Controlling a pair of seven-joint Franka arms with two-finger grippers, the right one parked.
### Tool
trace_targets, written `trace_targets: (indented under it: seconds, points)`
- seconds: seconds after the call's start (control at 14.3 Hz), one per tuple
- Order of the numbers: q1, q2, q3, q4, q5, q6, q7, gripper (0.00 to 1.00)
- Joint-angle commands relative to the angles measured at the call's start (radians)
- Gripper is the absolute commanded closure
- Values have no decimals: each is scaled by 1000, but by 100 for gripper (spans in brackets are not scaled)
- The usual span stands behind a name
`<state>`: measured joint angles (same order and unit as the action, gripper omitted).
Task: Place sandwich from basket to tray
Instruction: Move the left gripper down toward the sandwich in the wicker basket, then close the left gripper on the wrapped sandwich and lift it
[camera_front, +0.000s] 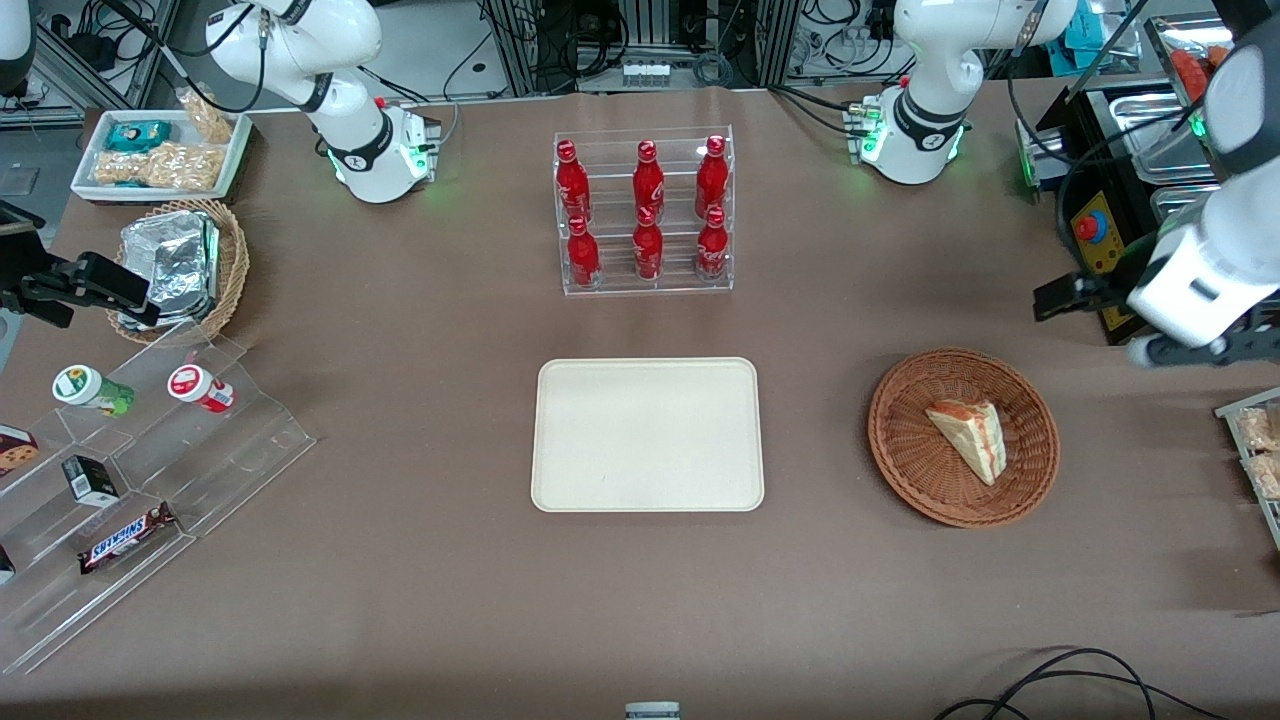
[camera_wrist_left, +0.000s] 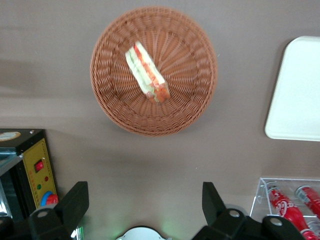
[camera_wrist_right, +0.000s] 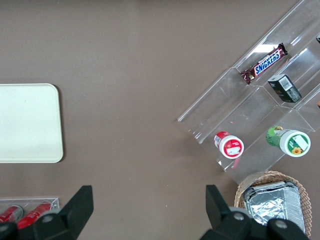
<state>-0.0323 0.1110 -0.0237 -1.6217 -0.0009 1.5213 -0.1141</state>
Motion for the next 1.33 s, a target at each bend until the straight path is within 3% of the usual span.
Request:
trace_targets:
  seconds: [0.0, 0.21, 0.35, 0.7, 1.05, 1.12, 1.26]
  points:
    - [-5, 77, 1, -56, 59, 107, -30, 0]
    - [-1, 91, 2, -214, 68, 325, -79, 0]
    - [-3, 110, 2, -300, 68, 475, -271, 0]
    - [-5, 200, 1, -308, 68, 614, -795, 0]
    - [-1, 286, 1, -308, 53, 675, -829, 2]
    - [-1, 300, 1, -310, 53, 698, -844, 22]
    - [0, 309, 1, -314, 55, 698, -849, 72]
